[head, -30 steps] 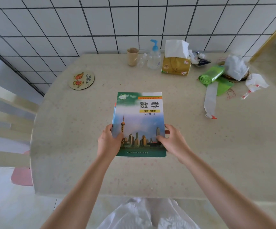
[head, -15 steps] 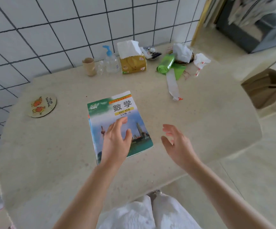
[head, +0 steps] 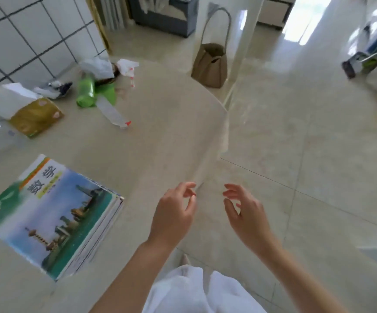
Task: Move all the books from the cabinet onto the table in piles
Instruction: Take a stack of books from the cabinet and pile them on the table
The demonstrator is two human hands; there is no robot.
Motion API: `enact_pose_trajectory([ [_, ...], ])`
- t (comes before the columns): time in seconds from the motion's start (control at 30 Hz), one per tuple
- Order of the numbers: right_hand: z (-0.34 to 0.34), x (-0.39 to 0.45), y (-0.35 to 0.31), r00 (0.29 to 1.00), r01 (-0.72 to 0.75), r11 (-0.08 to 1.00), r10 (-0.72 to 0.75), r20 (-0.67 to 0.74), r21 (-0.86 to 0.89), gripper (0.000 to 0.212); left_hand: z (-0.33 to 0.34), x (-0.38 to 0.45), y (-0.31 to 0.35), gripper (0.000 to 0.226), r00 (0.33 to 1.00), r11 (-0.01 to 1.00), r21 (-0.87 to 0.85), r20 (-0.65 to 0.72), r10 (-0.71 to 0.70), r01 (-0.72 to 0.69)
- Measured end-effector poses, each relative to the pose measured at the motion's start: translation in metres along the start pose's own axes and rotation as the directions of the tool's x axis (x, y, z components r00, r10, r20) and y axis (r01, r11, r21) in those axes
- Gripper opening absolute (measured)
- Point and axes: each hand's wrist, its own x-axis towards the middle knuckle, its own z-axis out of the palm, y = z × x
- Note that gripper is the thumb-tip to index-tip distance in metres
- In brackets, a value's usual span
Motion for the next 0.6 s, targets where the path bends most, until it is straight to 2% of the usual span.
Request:
enact_pose_trajectory([
  [0.1, -0.038, -0.033, 0.031, 0.984, -0.109, 0.994, 0.112, -0.135, 0.031, 0.029, 0.034, -0.001, 0.031, 0.026, 0.987, 0.995, 0.003, 0.130, 0.097, -0.099],
  [0.17, -0.078, -0.067, 0.060, 0.950, -0.191, 0.980, 0.199, -0.241, 0.055, 0.030, 0.071, -0.007, 0.067, 0.026, 0.957, 0.982, -0.010, 0.224, 0.184, -0.186],
  [0.23, -0.088, -0.078, 0.070, 0.938, -0.223, 0.973, 0.232, -0.256, 0.063, 0.031, 0.082, -0.008, 0.076, 0.026, 0.954, 0.980, -0.027, 0.222, 0.200, -0.199],
  [0.43, -0.181, -0.193, 0.150, 0.805, -0.395, 0.912, 0.400, -0.437, 0.107, 0.029, 0.199, -0.083, 0.173, 0.024, 0.831, 0.928, -0.136, 0.416, 0.370, -0.346],
  [0.6, -0.243, -0.293, 0.206, 0.641, -0.525, 0.828, 0.537, -0.548, 0.196, 0.029, 0.297, -0.170, 0.238, 0.025, 0.697, 0.905, -0.264, 0.577, 0.426, -0.335],
])
